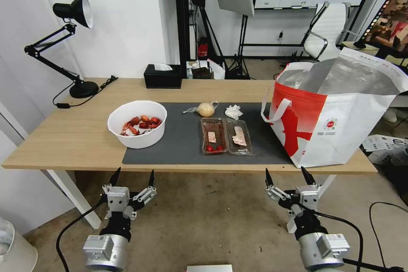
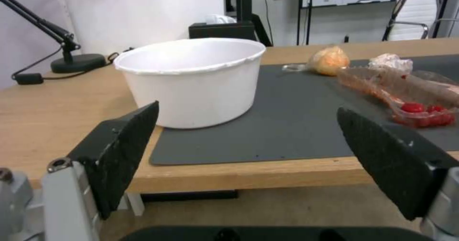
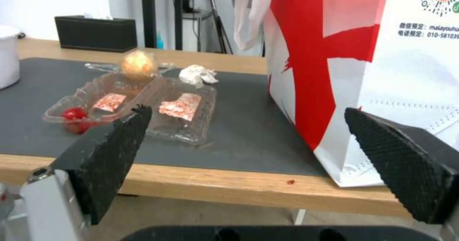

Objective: Pick up the trash from the table and place it into the takeout bag.

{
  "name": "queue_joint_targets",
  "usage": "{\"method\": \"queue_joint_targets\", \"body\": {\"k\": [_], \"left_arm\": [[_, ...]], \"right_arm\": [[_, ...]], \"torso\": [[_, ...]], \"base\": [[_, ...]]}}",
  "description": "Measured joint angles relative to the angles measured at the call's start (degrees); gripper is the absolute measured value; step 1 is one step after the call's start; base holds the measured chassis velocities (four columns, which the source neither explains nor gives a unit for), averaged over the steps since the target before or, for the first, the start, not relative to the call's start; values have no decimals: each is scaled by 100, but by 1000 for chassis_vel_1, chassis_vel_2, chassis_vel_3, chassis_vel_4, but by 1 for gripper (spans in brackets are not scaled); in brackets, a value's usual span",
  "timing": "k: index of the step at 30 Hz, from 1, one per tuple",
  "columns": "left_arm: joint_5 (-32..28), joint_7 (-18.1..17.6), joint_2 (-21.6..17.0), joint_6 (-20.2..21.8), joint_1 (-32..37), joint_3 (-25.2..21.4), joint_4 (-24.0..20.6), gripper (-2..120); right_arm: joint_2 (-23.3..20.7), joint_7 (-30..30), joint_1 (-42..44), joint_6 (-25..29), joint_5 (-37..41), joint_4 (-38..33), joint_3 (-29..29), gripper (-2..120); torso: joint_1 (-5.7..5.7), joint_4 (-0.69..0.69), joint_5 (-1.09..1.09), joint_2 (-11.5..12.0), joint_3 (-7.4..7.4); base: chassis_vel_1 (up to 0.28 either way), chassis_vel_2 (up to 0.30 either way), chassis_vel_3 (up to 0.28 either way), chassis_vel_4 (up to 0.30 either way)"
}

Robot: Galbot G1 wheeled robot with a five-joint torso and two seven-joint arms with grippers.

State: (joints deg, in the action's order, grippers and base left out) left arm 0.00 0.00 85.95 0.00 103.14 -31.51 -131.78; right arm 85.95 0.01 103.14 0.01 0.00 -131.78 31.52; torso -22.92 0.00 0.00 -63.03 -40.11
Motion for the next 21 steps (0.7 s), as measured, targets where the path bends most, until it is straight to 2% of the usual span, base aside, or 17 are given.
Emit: {"method": "queue_joint_targets", "body": {"k": [16, 18, 19, 21], "left_arm": [[-29, -25, -23, 18, -23, 8, 0, 100], [-318, -296, -263, 211, -263, 108, -11, 100], [-318, -296, -263, 211, -263, 108, -11, 100], [-723, -679, -605, 481, -599, 254, -49, 100]], "right_arm": [[-24, 0, -10, -16, 27, 0, 3, 100], [-240, 0, -92, -212, 270, -8, 66, 100], [-240, 0, -92, -212, 270, -8, 66, 100], [-555, 0, -226, -504, 632, -45, 165, 100]], "torso": [[0, 1, 0, 0, 0], [1, 1, 0, 0, 0], [1, 1, 0, 0, 0], [1, 1, 0, 0, 0]], "base": [[0, 0, 0, 0], [0, 0, 0, 0], [0, 0, 0, 0], [0, 0, 0, 0]]}}
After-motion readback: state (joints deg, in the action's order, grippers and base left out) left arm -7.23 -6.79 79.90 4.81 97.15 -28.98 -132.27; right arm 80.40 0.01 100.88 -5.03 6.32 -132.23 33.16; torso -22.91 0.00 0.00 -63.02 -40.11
